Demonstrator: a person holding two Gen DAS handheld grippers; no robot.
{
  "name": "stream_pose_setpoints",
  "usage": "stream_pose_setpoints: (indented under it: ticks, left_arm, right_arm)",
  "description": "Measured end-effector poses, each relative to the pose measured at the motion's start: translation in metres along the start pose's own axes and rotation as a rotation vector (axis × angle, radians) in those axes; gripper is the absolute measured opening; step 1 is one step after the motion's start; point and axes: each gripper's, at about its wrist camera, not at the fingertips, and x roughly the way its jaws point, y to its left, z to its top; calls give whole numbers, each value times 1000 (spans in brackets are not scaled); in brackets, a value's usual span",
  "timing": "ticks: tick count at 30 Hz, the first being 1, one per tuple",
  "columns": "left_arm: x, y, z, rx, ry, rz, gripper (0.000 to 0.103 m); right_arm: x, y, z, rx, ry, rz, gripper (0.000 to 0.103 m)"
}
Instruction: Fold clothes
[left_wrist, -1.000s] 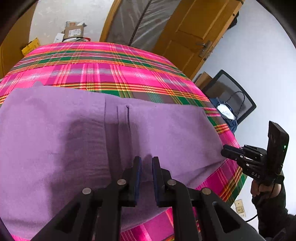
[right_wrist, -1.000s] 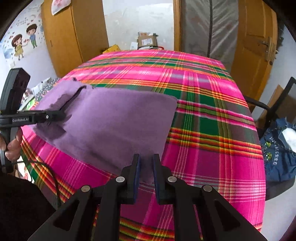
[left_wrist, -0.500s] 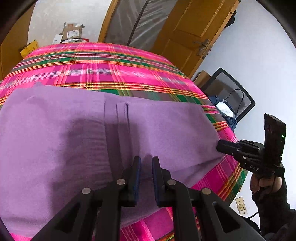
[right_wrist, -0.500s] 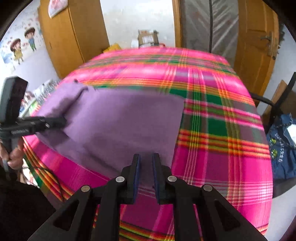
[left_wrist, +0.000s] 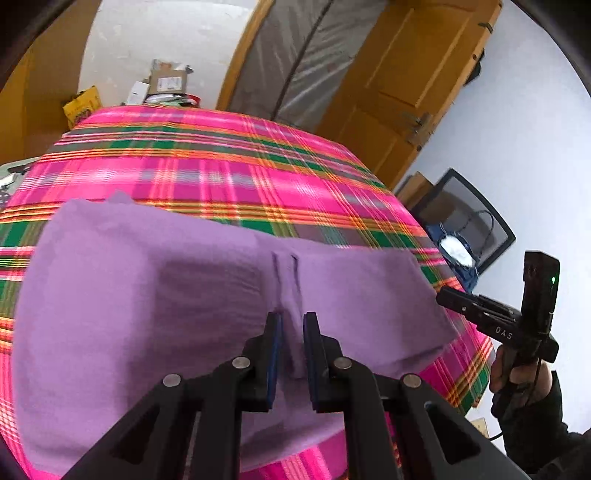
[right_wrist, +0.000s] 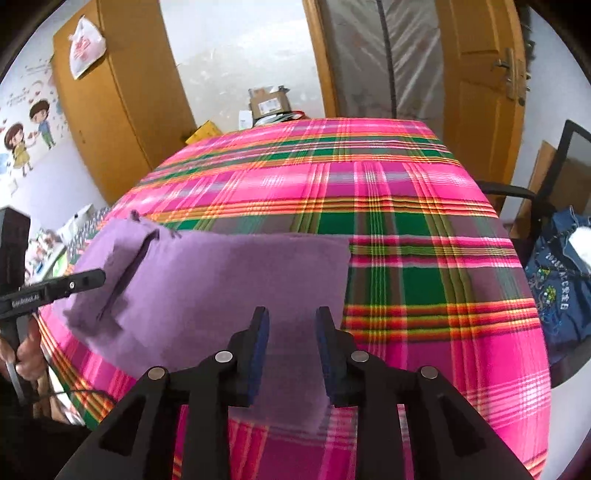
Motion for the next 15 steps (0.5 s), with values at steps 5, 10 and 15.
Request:
stream_pose_setpoints:
  ticks: [5,10,15]
  left_arm:
    - [-20,31,6,-62,-61,67,12]
    - [-23,51,3,-118,-60,90,12]
    - [-10,33,2,-77,-36,34,12]
  right_arm:
    - [8,0,6,27,-5,-17,27]
    - [16,-3,8,49,-1,-24,27]
    - [19,-4,12,54,-10,-26,26]
